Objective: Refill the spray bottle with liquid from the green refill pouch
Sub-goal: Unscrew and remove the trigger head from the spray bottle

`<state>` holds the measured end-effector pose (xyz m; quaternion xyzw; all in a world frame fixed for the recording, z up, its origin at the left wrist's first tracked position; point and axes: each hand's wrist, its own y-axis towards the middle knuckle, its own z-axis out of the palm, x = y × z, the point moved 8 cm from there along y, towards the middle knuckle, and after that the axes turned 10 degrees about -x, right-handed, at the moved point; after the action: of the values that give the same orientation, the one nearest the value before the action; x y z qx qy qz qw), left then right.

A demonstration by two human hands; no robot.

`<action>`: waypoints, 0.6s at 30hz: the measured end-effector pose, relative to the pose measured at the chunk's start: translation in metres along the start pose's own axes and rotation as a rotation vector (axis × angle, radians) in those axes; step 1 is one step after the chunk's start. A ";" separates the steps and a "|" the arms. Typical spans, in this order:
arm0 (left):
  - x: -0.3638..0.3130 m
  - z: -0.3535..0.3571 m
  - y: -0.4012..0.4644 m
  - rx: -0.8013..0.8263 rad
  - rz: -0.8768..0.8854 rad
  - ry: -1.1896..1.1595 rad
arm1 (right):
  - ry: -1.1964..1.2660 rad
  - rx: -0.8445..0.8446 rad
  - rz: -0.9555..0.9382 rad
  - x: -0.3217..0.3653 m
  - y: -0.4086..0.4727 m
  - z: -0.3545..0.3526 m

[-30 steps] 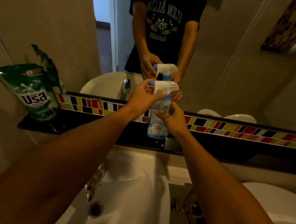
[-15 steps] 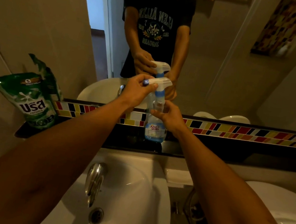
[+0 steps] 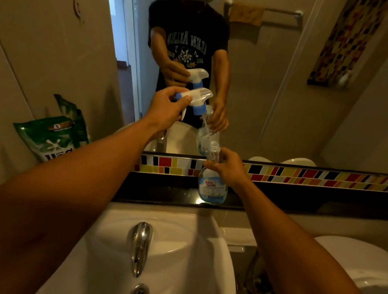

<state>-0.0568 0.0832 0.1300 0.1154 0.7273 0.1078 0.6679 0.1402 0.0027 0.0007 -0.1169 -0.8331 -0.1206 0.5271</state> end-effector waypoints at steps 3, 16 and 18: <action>-0.003 -0.019 0.000 -0.032 -0.009 -0.022 | -0.008 -0.023 0.013 0.000 -0.010 0.003; 0.010 -0.091 -0.007 -0.218 -0.168 -0.208 | -0.020 -0.071 0.049 -0.001 -0.032 0.013; 0.013 -0.099 -0.006 -0.246 -0.192 -0.235 | -0.027 -0.080 0.047 -0.001 -0.032 0.013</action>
<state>-0.1567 0.0810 0.1239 -0.0252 0.6331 0.1177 0.7647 0.1196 -0.0237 -0.0081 -0.1590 -0.8317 -0.1397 0.5133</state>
